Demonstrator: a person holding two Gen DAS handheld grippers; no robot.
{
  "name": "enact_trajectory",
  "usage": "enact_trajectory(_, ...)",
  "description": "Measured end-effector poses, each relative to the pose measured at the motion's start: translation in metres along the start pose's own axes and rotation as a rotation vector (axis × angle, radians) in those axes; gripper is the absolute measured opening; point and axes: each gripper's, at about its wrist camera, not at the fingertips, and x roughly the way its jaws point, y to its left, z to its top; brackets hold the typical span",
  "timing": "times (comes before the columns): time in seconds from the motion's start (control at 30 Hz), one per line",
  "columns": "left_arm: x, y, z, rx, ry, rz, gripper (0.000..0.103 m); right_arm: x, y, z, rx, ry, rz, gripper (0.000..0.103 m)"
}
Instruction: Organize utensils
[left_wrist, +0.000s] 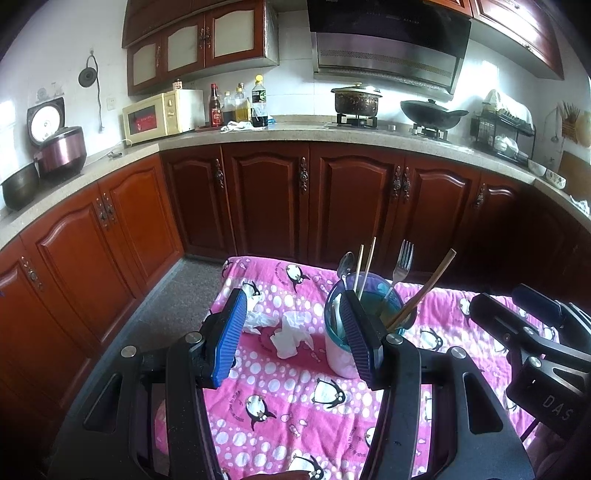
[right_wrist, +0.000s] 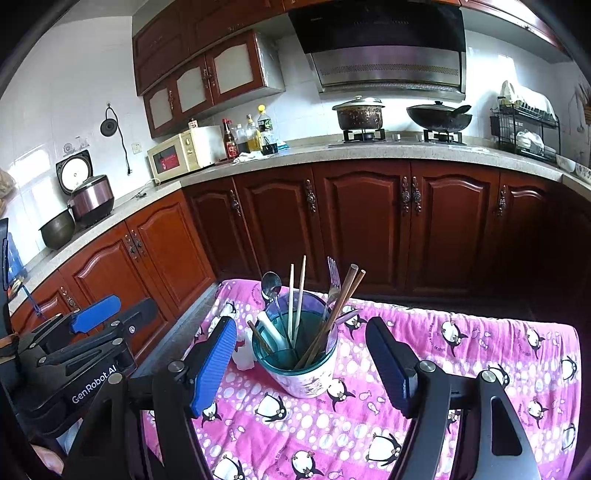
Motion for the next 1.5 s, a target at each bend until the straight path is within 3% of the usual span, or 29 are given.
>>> enact_trajectory(1.5,0.015,0.000,0.002,-0.005,0.028,0.003,0.052,0.023,-0.003,-0.001,0.004,0.047,0.002,0.070)
